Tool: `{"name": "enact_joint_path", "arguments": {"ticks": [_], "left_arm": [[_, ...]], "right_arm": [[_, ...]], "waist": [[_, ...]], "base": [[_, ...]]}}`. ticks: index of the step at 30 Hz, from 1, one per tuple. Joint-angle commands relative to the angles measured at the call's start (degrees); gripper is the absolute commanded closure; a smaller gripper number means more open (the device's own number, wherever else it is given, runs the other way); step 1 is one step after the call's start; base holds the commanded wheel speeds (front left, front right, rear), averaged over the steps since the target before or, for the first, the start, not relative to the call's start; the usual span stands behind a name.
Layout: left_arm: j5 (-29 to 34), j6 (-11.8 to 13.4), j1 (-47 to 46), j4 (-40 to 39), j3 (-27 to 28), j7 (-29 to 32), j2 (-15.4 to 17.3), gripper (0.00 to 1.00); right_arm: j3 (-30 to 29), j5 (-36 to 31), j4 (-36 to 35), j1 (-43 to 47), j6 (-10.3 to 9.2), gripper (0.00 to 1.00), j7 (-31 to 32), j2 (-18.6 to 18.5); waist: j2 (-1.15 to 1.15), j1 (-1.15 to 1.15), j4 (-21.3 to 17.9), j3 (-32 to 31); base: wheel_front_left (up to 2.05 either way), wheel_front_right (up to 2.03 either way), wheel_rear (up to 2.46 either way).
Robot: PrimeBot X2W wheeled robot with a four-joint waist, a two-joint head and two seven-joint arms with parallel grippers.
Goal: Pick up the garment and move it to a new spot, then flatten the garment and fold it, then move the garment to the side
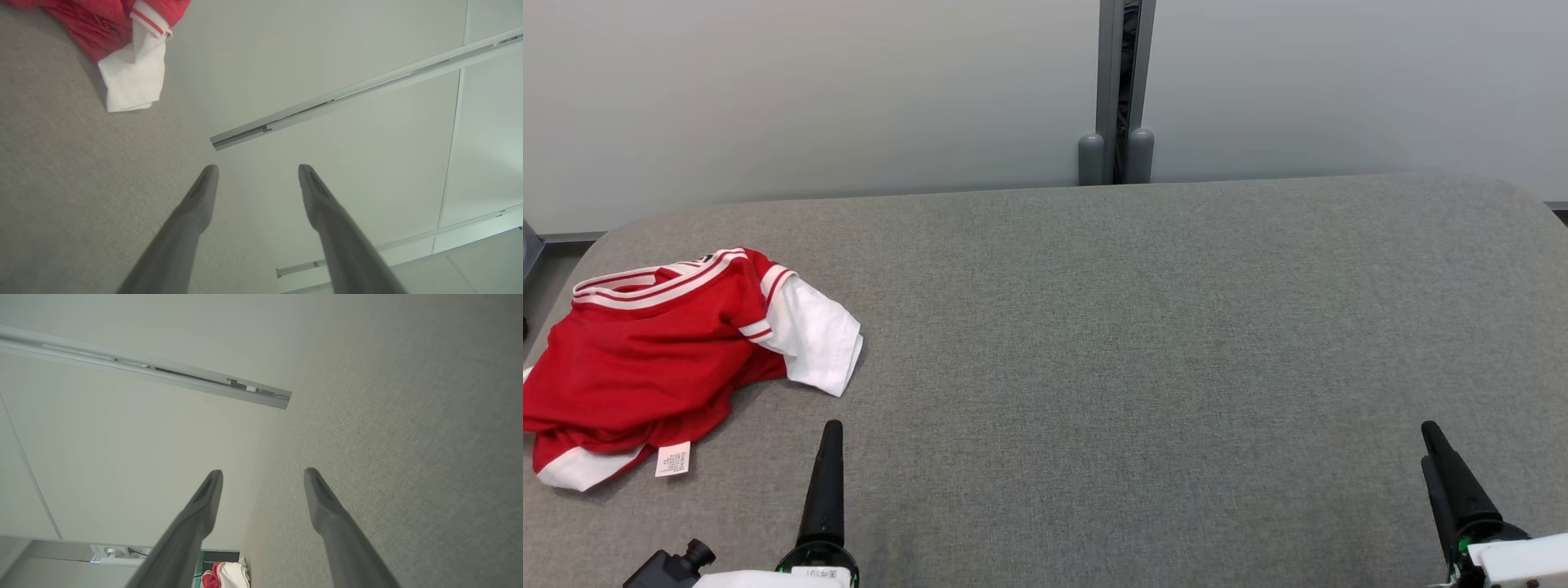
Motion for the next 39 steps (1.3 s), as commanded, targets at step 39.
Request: {"name": "enact_joint_path", "arguments": {"ticks": [39], "left_arm": [[43.7,10.8,-7.8,-2.2,-4.1,-3.0,0.3,0.0]], "right_arm": [[15.1,-42.9,-0.6,-8.6,0.31,0.0,-12.8,-1.0]], "waist": [[0.0,0.0,0.3,0.9]], "base": [[0.0,0.0,0.0]]}}
